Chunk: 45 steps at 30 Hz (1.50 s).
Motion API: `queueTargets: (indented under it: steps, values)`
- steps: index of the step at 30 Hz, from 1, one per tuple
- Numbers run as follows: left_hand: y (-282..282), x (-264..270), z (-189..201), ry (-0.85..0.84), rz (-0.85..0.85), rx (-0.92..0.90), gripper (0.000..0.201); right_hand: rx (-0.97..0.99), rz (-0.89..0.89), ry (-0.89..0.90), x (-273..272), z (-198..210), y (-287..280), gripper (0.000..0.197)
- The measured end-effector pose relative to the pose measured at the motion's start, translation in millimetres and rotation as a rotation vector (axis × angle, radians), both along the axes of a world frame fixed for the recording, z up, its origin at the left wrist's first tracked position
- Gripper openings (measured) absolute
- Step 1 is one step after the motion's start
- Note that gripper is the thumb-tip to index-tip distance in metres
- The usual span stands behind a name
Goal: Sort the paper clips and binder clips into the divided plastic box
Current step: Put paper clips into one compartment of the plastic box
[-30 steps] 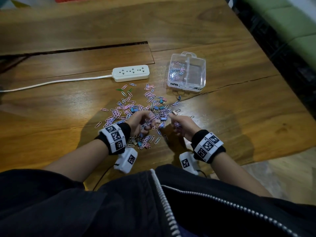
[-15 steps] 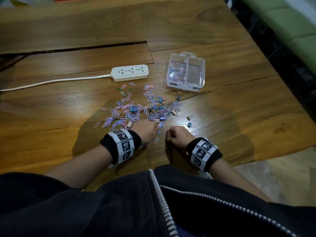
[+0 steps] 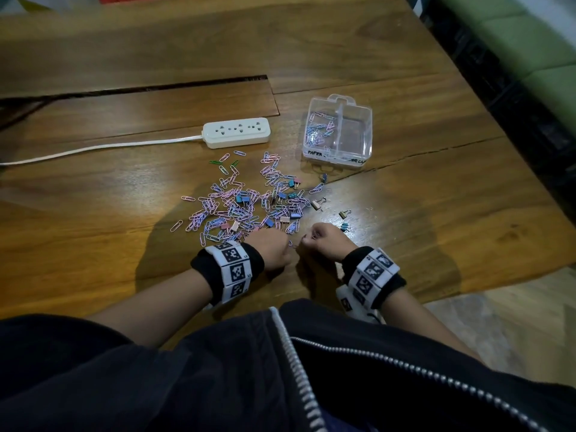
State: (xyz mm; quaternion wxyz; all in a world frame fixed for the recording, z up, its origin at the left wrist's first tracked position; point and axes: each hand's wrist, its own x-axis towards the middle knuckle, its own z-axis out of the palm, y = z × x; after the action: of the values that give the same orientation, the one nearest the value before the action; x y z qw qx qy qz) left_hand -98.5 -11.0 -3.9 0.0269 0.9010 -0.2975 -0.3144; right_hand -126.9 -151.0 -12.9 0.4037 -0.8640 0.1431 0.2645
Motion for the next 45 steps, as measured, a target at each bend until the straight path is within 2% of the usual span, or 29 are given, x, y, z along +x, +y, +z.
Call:
queueTargets:
  steps: [2, 3, 5, 7, 8, 9, 11, 12, 14, 15, 17, 19, 20, 22, 24, 25, 28, 30, 34, 36, 38, 40, 43, 45]
  values:
    - [1.2, 3.9, 0.3, 0.075, 0.096, -0.1, 0.019, 0.355, -0.243, 0.022, -0.9, 2.9, -5.5, 0.03]
    - [2.7, 6.7, -0.7, 0.172, 0.209, -0.199, 0.022, 0.538, -0.353, 0.023, -0.8, 4.4, -8.4, 0.029]
    - [8.8, 12.9, -2.9, 0.532, 0.549, -0.501, 0.031, 0.807, -0.49, 0.034, 1.1, 7.1, -12.9, 0.026]
    - [16.7, 17.8, -1.0, 0.954, 0.814, -0.8, 0.029, 0.936, -0.53, 0.062, 4.6, 9.0, -15.3, 0.024]
    - [20.4, 19.8, 0.6, 1.088, 0.883, -0.904, 0.025, 0.971, -0.529, 0.091, 6.4, 9.3, -16.3, 0.025]
    - [23.2, 20.9, 2.9, 1.152, 0.925, -0.975, 0.02, 1.0, -0.517, 0.126, 8.1, 9.8, -17.4, 0.024]
    - [25.1, 22.7, 4.8, 1.144, 0.96, -1.019, 0.015, 1.048, -0.476, 0.201, 11.4, 11.9, -18.5, 0.021]
    - [24.0, 23.1, 4.6, 1.092, 0.972, -0.992, 0.02, 1.038, -0.46, 0.229, 13.8, 12.4, -18.0, 0.023]
    - [19.9, 23.6, 4.5, 0.911, 0.948, -0.859, 0.029, 0.863, -0.44, 0.214, 21.3, 12.3, -14.4, 0.026]
    - [17.2, 23.4, 4.0, 0.76, 0.876, -0.765, 0.029, 0.709, -0.409, 0.17, 24.5, 10.9, -11.6, 0.028]
    - [13.7, 23.3, 0.3, 0.379, 0.607, -0.576, 0.024, 0.415, -0.281, 0.038, 29.4, 5.9, -6.9, 0.034]
    - [10.8, 22.0, -1.9, 0.096, 0.326, -0.408, 0.012, 0.239, -0.113, -0.088, 32.0, 2.3, -5.0, 0.032]
    - [9.7, 21.8, -2.2, 0.012, 0.215, -0.337, 0.01, 0.182, -0.046, -0.116, 32.8, 1.7, -5.2, 0.029]
    - [6.4, 23.6, -4.4, -0.078, 0.05, -0.225, 0.018, 0.086, 0.044, -0.14, 34.4, 1.5, -7.2, 0.019]
    - [2.7, 26.2, -4.2, -0.126, -0.02, -0.17, 0.022, -0.021, 0.115, -0.169, 35.6, 2.9, -8.2, 0.011]
    - [1.6, 26.8, -4.1, -0.141, -0.039, -0.139, 0.025, -0.085, 0.16, -0.189, 36.0, 2.8, -7.9, 0.015]
    - [1.5, 26.7, -6.5, -0.104, -0.076, -0.057, 0.028, -0.268, 0.303, -0.239, 35.3, 3.2, -3.5, 0.02]
    - [3.7, 27.5, -7.2, -0.015, 0.001, -0.109, 0.018, -0.354, 0.362, -0.259, 35.0, 4.0, -0.1, 0.019]
    - [8.7, 36.7, -6.6, 0.343, 0.536, -0.492, 0.031, -0.447, 0.465, -0.261, 33.0, 5.3, 4.5, 0.016]
    - [12.8, 41.9, -4.6, 0.671, 0.826, -0.699, 0.025, -0.502, 0.517, -0.24, 29.4, 4.2, 5.1, 0.02]
    - [15.6, 47.4, -1.7, 0.925, 0.979, -0.824, 0.019, -0.517, 0.532, -0.198, 24.9, 3.8, 3.6, 0.02]
    - [12.7, 51.5, 1.3, 0.957, 1.008, -0.843, 0.016, -0.416, 0.459, -0.138, 21.4, 3.0, -0.4, 0.013]
    - [-0.6, 60.0, 8.8, 0.9, 1.034, -0.8, 0.022, -0.111, 0.196, -0.104, 22.8, 1.5, -12.1, 0.026]
    - [-11.4, 73.2, 14.9, 0.958, 1.095, -0.803, 0.024, 0.093, -0.011, -0.13, 31.1, 5.9, -22.4, 0.029]
